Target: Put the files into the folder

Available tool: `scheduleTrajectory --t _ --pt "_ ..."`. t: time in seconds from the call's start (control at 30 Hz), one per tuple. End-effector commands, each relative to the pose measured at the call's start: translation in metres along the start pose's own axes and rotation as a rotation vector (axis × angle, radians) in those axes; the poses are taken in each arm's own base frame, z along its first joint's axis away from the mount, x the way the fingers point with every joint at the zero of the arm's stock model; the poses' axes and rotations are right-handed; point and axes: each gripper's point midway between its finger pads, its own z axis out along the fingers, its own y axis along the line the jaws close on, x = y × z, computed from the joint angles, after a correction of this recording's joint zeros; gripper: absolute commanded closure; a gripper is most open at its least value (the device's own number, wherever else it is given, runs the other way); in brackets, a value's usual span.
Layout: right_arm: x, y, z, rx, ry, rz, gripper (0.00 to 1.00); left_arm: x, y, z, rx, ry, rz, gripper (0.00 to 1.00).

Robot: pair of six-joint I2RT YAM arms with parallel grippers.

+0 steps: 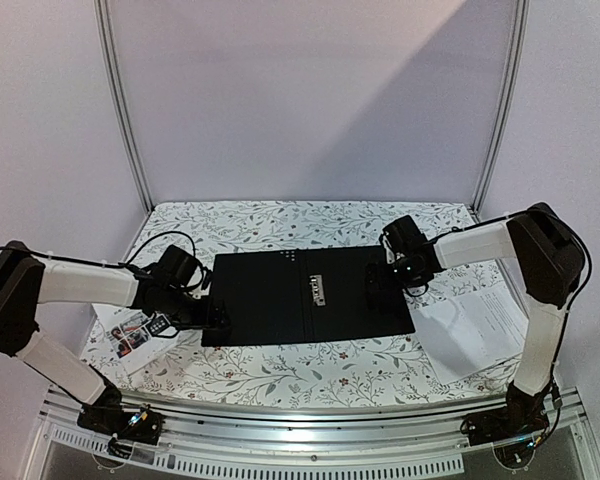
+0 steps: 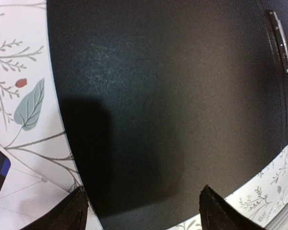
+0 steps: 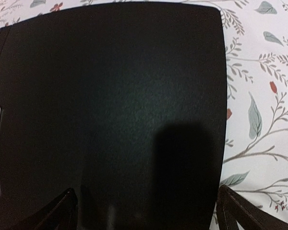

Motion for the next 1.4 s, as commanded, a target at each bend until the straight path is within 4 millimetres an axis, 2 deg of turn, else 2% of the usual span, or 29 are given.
scheduleTrajectory --t 0.0,0.07,0.17,0.27,0.43,0.57,0.7,0.73,0.87,1.0,1.13,1.27,1.37 --pt "0.022 -0.01 -0.012 0.053 0.08 -0.02 0.01 0.018 0.005 -0.003 -0.011 0.032 0.022 0.2" --pt "0.011 -0.013 -0.017 0.079 0.063 -0.036 0.01 0.015 0.005 -0.006 -0.017 0.022 0.03 0.2" --pt "-0.006 -0.012 -0.025 0.094 0.032 -0.053 0.01 0.0 0.002 -0.018 -0.034 -0.016 0.049 0.2" --pt "-0.018 -0.006 -0.038 0.075 -0.009 -0.052 0.01 -0.033 -0.011 -0.039 -0.034 -0.109 0.083 0.2" --pt "-0.035 0.019 -0.057 0.024 -0.066 -0.089 0.01 -0.089 -0.038 -0.067 -0.005 -0.256 0.129 0.2" --pt "-0.043 0.051 -0.064 -0.072 -0.08 -0.114 0.05 -0.121 -0.054 -0.061 0.001 -0.287 0.122 0.23" --pt "-0.047 0.09 -0.067 -0.188 -0.07 -0.144 0.16 -0.144 -0.079 -0.046 0.076 -0.326 0.098 0.28" --pt "-0.043 0.101 -0.064 -0.232 -0.045 -0.142 0.18 -0.147 -0.084 -0.041 0.1 -0.335 0.091 0.29" --pt "-0.037 0.131 -0.056 -0.377 0.02 -0.089 0.27 -0.148 -0.101 -0.01 0.16 -0.297 0.076 0.34" --pt "-0.022 0.151 -0.04 -0.436 0.095 -0.075 0.33 -0.132 -0.111 0.022 0.204 -0.214 0.057 0.43" --pt "-0.009 0.158 -0.028 -0.467 0.145 -0.059 0.43 -0.115 -0.109 0.044 0.221 -0.157 0.022 0.44" --pt "-0.001 0.168 -0.022 -0.522 0.197 -0.047 0.62 -0.103 -0.102 0.056 0.203 -0.127 0.012 0.44" --pt "0.003 0.172 -0.016 -0.539 0.23 -0.028 0.64 -0.093 -0.095 0.064 0.185 -0.097 0.001 0.44"
